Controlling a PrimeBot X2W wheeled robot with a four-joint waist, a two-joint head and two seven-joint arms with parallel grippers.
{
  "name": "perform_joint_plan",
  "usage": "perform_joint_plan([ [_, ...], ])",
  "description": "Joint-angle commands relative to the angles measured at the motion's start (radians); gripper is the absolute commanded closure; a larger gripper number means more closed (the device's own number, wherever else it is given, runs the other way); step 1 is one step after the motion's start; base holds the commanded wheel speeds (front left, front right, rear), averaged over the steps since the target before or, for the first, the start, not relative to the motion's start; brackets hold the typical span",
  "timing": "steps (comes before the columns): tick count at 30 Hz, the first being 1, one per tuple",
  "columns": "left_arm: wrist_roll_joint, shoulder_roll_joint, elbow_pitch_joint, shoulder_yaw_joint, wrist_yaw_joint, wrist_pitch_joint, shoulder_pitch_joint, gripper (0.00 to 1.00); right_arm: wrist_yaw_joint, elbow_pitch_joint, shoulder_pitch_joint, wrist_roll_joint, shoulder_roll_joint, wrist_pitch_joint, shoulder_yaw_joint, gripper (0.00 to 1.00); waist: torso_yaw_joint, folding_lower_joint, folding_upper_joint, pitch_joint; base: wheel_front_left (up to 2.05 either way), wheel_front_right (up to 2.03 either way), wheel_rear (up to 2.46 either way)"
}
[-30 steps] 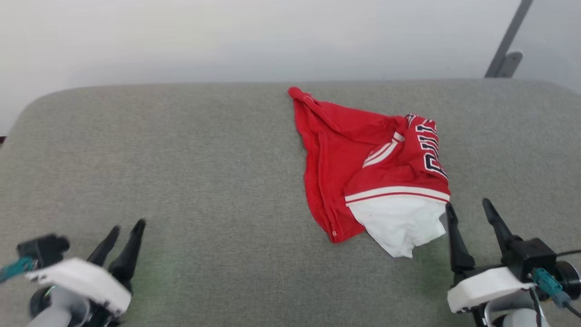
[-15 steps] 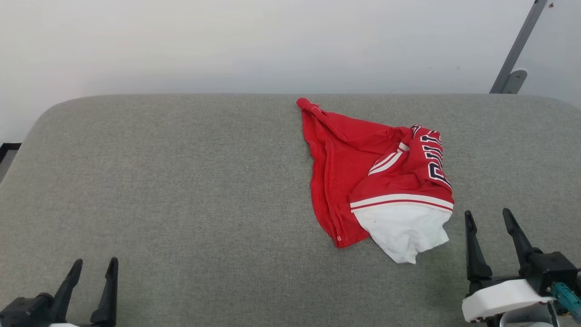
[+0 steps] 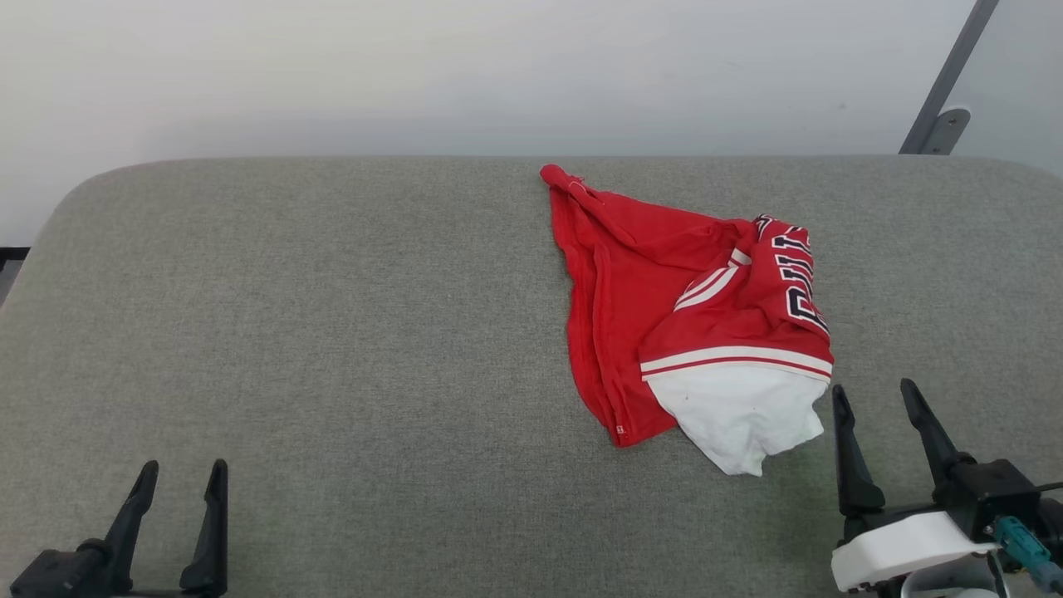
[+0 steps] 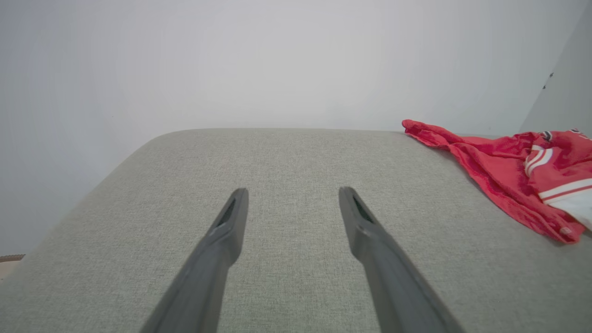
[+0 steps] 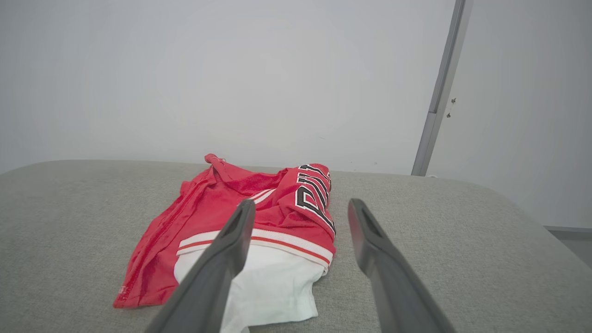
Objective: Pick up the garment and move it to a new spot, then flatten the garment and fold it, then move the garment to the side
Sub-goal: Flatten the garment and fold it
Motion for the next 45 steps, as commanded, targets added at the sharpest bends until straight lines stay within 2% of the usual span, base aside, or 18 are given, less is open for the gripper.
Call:
perform_joint_plan([
  [1, 0.009, -0.005, -0.005, 0.003, 0.003, -0.005, 0.008, 0.00, -0.001, 0.001, -0.001, -0.005, 0.000, -0.005, 0.005, 0.00, -0.001, 0.0000, 0.0000, 0.001, 0.00, 0.00, 0.00],
  [8, 0.008, -0.017, -0.015, 0.004, 0.003, -0.005, -0.001, 0.00, -0.001, 0.012, -0.011, -0.026, 0.000, 0.002, 0.018, 0.00, 0.000, 0.0000, 0.0000, 0.003, 0.00, 0.00, 0.00],
  [12, 0.006, -0.030, -0.018, 0.003, 0.003, -0.005, -0.007, 0.00, -0.001, 0.010, -0.010, -0.065, 0.000, 0.050, 0.043, 0.00, 0.010, 0.0000, 0.0000, 0.009, 0.00, 0.00, 0.00],
  [14, 0.006, -0.040, -0.017, -0.004, 0.003, -0.005, -0.015, 0.00, -0.001, 0.015, -0.013, -0.099, -0.004, 0.127, 0.069, 0.00, 0.018, 0.0000, 0.0000, 0.015, 0.00, 0.00, 0.00],
  [16, 0.002, -0.047, -0.013, -0.015, 0.003, -0.005, -0.024, 0.00, -0.001, 0.018, -0.018, -0.116, -0.036, 0.234, 0.118, 0.00, 0.028, 0.0000, 0.0000, 0.024, 0.00, 0.00, 0.00],
  [17, -0.004, -0.056, -0.007, -0.025, 0.003, -0.005, -0.029, 0.00, -0.001, 0.003, -0.030, -0.117, -0.085, 0.354, 0.185, 0.00, 0.037, 0.0000, 0.0000, 0.035, 0.00, 0.00, 0.00],
  [23, -0.031, -0.074, 0.004, -0.058, 0.003, -0.005, -0.066, 0.00, -0.001, -0.103, -0.095, -0.042, -0.237, 0.684, 0.322, 0.00, 0.066, 0.0000, 0.0000, 0.101, 0.00, 0.00, 0.00],
  [24, -0.031, -0.074, 0.004, -0.058, 0.003, -0.005, -0.066, 0.00, -0.001, -0.103, -0.095, -0.042, -0.237, 0.684, 0.322, 0.00, 0.066, 0.0000, 0.0000, 0.101, 0.00, 0.00, 0.00],
  [30, -0.065, -0.061, 0.011, -0.093, 0.003, -0.005, -0.122, 0.00, -0.001, -0.150, -0.162, 0.031, -0.319, 0.912, 0.403, 0.00, 0.096, 0.0000, 0.0000, 0.187, 0.00, 0.00, 0.00],
  [34, -0.089, -0.047, 0.018, -0.110, 0.003, -0.005, -0.153, 0.00, -0.001, -0.121, -0.184, 0.044, -0.322, 0.981, 0.415, 0.00, 0.107, 0.0000, 0.0000, 0.228, 0.00, 0.00, 0.00],
  [35, -0.094, -0.042, 0.020, -0.113, 0.003, -0.005, -0.160, 0.00, -0.001, -0.115, -0.188, 0.038, -0.322, 0.983, 0.419, 0.44, 0.108, 0.0000, 0.0000, 0.236, 0.00, 0.00, 0.00],
  [36, -0.099, -0.037, 0.020, -0.112, 0.003, -0.005, -0.164, 0.00, -0.001, -0.108, -0.195, 0.032, -0.312, 0.976, 0.403, 0.77, 0.105, 0.0000, 0.0000, 0.244, 0.00, 0.00, 0.00],
  [37, -0.104, -0.033, 0.019, -0.109, 0.003, -0.005, -0.168, 0.00, -0.003, -0.101, -0.196, 0.022, -0.304, 0.969, 0.390, 1.00, 0.102, 0.0000, 0.0000, 0.249, 0.00, 0.00, 0.00],
  [41, -0.114, -0.014, 0.018, -0.103, 0.003, -0.005, -0.170, 0.00, -0.003, -0.097, -0.187, -0.016, -0.281, 0.940, 0.307, 1.00, 0.073, 0.0000, 0.0000, 0.264, 0.00, 0.00, 0.00],
  [45, -0.114, 0.001, 0.005, -0.114, 0.003, -0.005, -0.182, 0.00, -0.003, -0.144, -0.162, -0.049, -0.277, 0.907, 0.177, 1.00, 0.041, 0.0000, 0.0000, 0.273, 0.00, 0.00, 0.00],
])
